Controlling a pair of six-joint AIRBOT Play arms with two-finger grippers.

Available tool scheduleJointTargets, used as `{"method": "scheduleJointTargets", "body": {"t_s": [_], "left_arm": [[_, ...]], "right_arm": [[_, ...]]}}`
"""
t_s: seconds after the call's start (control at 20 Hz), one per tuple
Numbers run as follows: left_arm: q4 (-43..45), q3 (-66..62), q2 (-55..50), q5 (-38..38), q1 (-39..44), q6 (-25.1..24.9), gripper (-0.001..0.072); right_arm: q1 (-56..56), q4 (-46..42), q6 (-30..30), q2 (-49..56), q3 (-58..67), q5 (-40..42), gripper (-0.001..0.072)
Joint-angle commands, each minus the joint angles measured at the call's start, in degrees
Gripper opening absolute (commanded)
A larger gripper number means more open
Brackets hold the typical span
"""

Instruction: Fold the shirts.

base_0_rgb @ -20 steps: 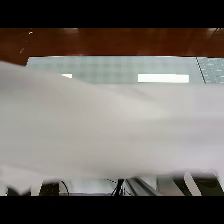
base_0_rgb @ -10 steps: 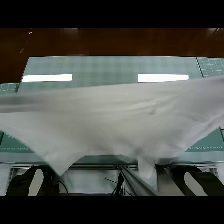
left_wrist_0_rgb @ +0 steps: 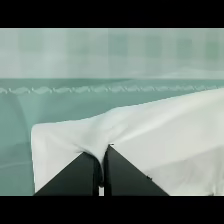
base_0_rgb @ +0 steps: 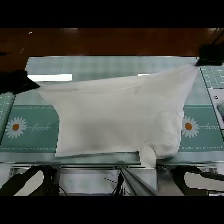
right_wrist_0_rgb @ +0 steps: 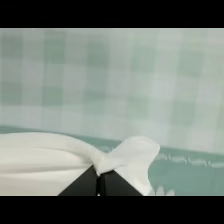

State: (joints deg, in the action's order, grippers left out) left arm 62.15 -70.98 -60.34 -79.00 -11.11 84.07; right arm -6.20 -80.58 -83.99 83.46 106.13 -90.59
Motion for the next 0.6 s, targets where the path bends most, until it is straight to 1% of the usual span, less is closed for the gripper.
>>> {"method": "scheduleJointTargets", "body": {"t_s": [0.0, 0.1, 0.2, 0.25, 0.35, 0.4, 0.55], "left_arm": [[-0.9, -0.7, -11.4, 17.1, 2.0, 0.0, 0.0027], [-2.2, -1.7, -14.8, 24.2, 2.3, 0.0, 0.0027], [-6.4, -1.8, -17.2, 30.5, 3.3, 0.0, 0.0027], [-6.5, -1.8, -18.2, 33.3, 4.2, 0.0, 0.0027], [-6.5, -1.8, -20.7, 38.4, 6.0, -2.2, 0.0027], [-6.5, -1.8, -22.3, 40.2, 6.7, -2.6, 0.0027], [-6.5, -1.8, -27.3, 40.6, 7.3, -2.6, 0.0027]], "right_arm": [[0.3, 2.5, 0.2, 6.6, 0.1, 18.4, 0.0020], [0.3, 5.0, 0.2, 8.6, 0.1, 28.1, 0.0020], [0.3, 7.2, 0.0, 11.0, 0.1, 34.2, 0.0020], [0.3, 8.1, -0.3, 12.4, 0.1, 35.5, 0.0021], [0.3, 8.5, -1.1, 15.5, 0.1, 35.7, 0.0020], [0.3, 8.5, -1.5, 17.0, 0.1, 35.5, 0.0020], [0.3, 8.5, -2.7, 21.0, 0.1, 35.0, 0.0021]]}}
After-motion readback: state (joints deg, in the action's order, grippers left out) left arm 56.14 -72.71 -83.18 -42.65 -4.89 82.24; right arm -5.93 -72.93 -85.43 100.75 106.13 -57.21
